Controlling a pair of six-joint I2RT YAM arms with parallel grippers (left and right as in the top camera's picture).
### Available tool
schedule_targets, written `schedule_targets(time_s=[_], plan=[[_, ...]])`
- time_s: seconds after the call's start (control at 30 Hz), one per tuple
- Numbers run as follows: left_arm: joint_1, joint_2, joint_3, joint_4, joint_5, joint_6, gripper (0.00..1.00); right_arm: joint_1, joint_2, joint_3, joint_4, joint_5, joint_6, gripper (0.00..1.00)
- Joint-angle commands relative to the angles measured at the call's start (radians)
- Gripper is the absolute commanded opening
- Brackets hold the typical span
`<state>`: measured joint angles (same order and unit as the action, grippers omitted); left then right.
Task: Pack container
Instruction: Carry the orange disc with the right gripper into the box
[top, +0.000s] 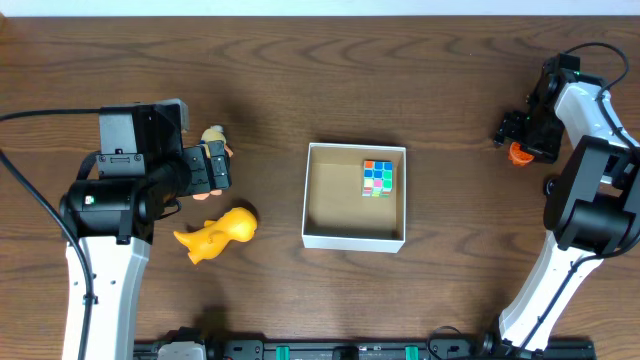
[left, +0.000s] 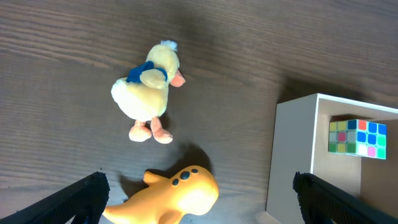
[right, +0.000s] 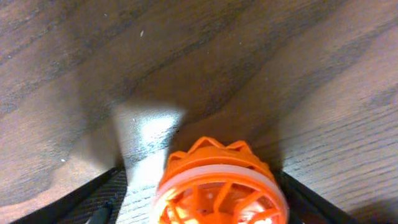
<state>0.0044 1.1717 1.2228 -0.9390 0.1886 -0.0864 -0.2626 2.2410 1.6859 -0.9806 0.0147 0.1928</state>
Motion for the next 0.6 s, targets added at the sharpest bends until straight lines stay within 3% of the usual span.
schedule_targets(time_s=[0.0,0.2,0.43,0.57], plan=[[-0.003,0.005,0.017,-0.003,0.01,-0.013,0.98,-0.007,0.039,0.002,-0.008,0.003,-0.008,0.74],[-0.003,0.005,0.017,-0.003,0.01,-0.013,0.98,-0.007,0.039,0.002,-0.014,0.003,-0.008,0.48],[-0.003,0.005,0.017,-0.003,0.01,-0.013,0.98,-0.005,0.035,0.002,-0.03,0.003,-0.008,0.33],[-0.003,0.005,0.017,-0.003,0.01,-0.013,0.98,0.009,-0.006,0.002,-0.037,0.003,-0.008,0.31]])
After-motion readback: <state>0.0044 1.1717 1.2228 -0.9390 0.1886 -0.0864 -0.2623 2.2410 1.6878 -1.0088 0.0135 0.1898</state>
